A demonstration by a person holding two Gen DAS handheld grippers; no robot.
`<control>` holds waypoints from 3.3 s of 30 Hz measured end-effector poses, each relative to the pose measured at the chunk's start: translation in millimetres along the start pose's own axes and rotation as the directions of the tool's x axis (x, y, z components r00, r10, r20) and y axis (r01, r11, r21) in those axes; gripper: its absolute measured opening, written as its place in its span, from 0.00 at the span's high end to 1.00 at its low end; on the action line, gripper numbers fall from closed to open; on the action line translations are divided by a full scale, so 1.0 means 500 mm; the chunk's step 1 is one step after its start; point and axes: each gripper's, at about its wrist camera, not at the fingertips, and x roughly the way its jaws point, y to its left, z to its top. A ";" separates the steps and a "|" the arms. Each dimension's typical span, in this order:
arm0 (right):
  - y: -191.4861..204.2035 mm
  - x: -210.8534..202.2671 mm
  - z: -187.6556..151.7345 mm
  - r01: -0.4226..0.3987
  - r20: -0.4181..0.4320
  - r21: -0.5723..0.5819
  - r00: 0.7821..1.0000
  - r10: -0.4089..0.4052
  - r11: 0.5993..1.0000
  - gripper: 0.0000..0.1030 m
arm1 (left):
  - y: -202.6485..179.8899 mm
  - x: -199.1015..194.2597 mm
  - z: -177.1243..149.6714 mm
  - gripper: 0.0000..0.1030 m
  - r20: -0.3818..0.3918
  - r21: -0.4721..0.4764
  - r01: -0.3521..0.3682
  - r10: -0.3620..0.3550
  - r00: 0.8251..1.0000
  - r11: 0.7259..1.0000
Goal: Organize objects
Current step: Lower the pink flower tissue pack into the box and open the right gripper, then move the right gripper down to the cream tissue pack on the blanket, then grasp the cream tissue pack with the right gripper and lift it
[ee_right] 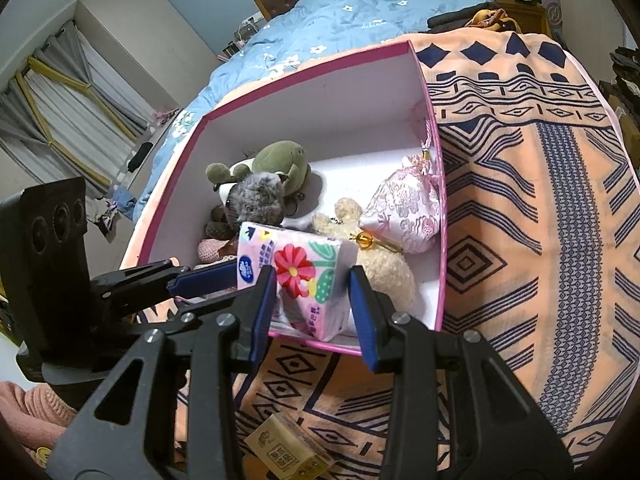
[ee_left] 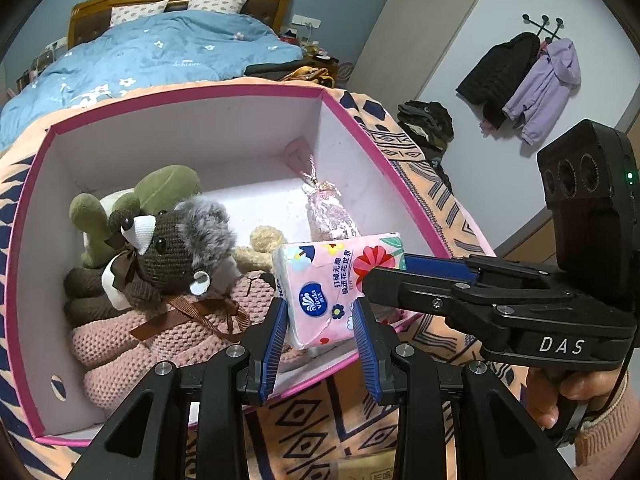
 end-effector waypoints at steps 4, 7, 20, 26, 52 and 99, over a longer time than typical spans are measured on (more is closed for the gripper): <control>0.005 0.005 0.002 0.018 -0.009 -0.012 1.000 -0.018 1.000 0.61 | 0.002 0.004 -0.002 0.68 -0.007 -0.002 -0.003 0.003 1.000 1.000; 0.010 0.010 0.005 0.038 -0.017 -0.026 0.999 -0.038 0.999 0.61 | 0.005 0.006 -0.002 0.68 -0.010 -0.005 -0.007 0.007 1.000 1.000; 0.018 0.015 0.004 0.101 -0.017 -0.058 0.995 -0.102 0.993 0.61 | 0.019 -0.005 -0.008 0.55 0.001 -0.007 -0.087 0.087 0.996 0.996; 0.021 0.002 0.003 0.085 -0.002 -0.056 0.996 -0.085 0.995 0.61 | 0.002 -0.027 -0.014 0.46 0.040 0.034 -0.108 0.107 0.993 0.994; 0.015 -0.046 -0.155 -0.081 -0.119 -0.032 0.990 0.077 0.996 0.44 | -0.057 -0.122 -0.092 0.01 0.124 0.180 -0.104 0.083 0.989 0.978; -0.055 0.072 -0.236 -0.076 -0.230 0.177 0.966 0.116 0.981 0.67 | 0.000 0.057 -0.208 0.67 -0.286 -0.039 0.100 -0.107 0.952 0.994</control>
